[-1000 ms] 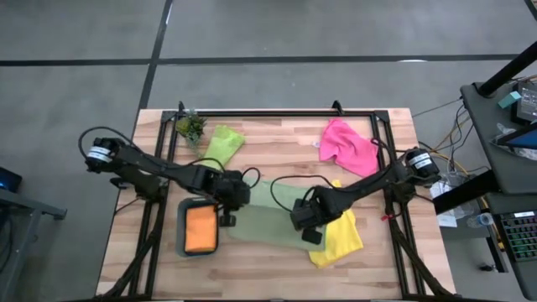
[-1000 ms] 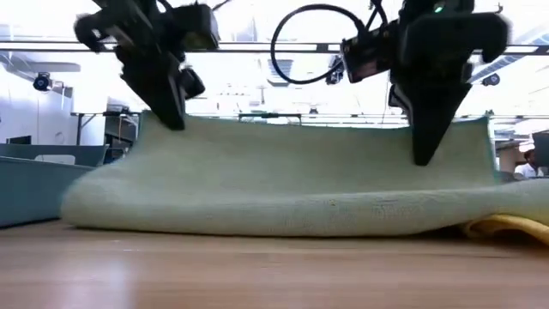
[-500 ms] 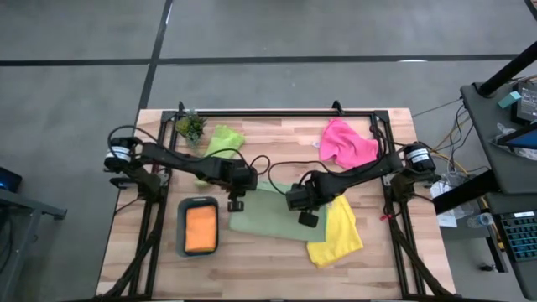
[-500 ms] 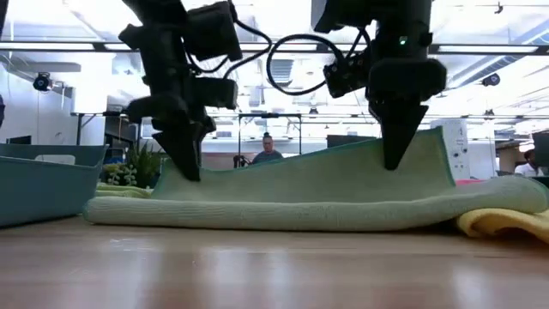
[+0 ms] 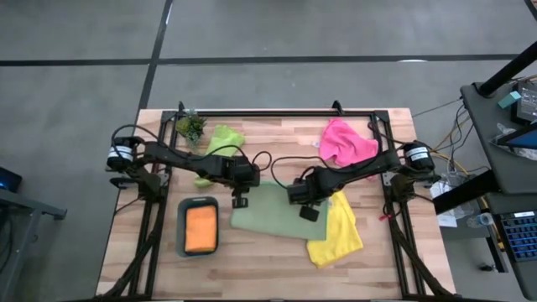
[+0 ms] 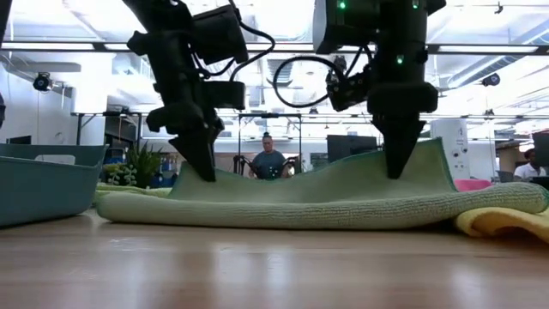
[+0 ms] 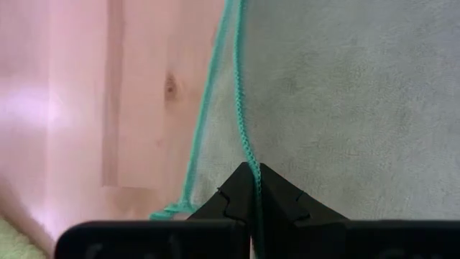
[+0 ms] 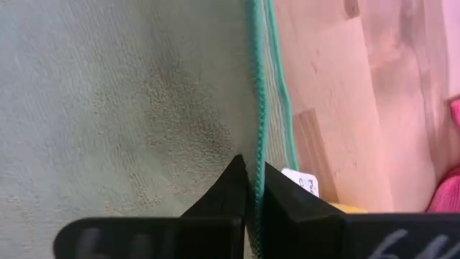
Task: Fold microfiber towels
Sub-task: Fold the light green microfiber cloth
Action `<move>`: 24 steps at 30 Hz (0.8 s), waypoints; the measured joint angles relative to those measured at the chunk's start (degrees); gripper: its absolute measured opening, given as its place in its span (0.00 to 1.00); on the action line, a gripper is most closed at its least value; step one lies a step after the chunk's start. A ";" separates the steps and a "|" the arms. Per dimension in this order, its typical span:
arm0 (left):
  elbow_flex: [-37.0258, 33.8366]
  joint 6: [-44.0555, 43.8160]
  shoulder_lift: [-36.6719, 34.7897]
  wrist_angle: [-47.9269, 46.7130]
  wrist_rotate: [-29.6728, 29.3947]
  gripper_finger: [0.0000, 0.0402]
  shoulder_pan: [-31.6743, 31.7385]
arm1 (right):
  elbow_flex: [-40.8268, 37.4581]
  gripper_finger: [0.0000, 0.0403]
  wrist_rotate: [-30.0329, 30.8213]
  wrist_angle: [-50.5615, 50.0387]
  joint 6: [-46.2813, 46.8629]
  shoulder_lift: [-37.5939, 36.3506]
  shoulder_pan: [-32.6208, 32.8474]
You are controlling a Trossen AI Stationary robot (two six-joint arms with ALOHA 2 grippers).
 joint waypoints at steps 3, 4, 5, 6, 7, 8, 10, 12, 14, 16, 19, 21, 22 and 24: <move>0.00 0.03 0.32 0.47 -0.29 0.00 0.10 | -1.07 0.02 0.09 0.09 0.34 0.06 -0.03; 0.00 0.03 0.36 0.63 -0.30 0.00 0.11 | -1.32 0.02 0.25 0.10 0.34 0.06 -0.13; 0.00 0.03 0.36 1.04 -0.33 0.00 0.11 | -1.51 0.02 0.65 0.25 0.32 0.06 -0.13; 0.00 0.05 0.36 1.41 -0.35 0.00 0.13 | -1.62 0.02 1.45 0.25 0.33 0.06 -0.13; 0.02 0.07 0.36 1.43 -0.37 0.00 0.23 | -1.65 0.02 2.35 0.19 0.34 0.06 -0.13; 0.02 0.03 0.36 1.40 -0.46 0.00 0.30 | -1.65 0.02 2.95 0.24 0.34 0.06 -0.13; 0.02 -0.04 0.36 1.43 -1.38 0.00 0.40 | -1.65 0.02 3.11 0.32 0.34 0.06 -0.26; 0.02 -0.06 0.36 1.46 -1.75 0.00 0.50 | -1.65 0.02 3.15 0.51 0.34 0.06 -0.26; 0.02 -0.06 0.36 1.62 -1.86 0.00 0.61 | -1.67 0.02 3.16 1.00 0.29 0.06 -0.25; 0.02 -0.42 0.36 2.36 -1.91 0.00 0.63 | -1.67 0.02 3.17 1.94 0.06 0.06 -0.25; 0.02 -0.52 0.36 2.48 -2.90 0.00 0.61 | -1.67 0.02 3.59 2.65 0.06 0.06 -0.26; 0.02 -0.54 0.36 2.48 -3.09 0.02 0.73 | -1.67 0.03 3.60 2.73 0.40 0.06 -0.26; 0.02 -0.55 0.36 2.48 -3.24 0.03 0.74 | -1.67 0.05 3.61 2.63 0.65 0.06 -0.26; 0.02 -0.55 0.36 2.48 -3.67 0.07 0.74 | -1.67 0.08 3.61 2.62 1.20 0.06 -0.26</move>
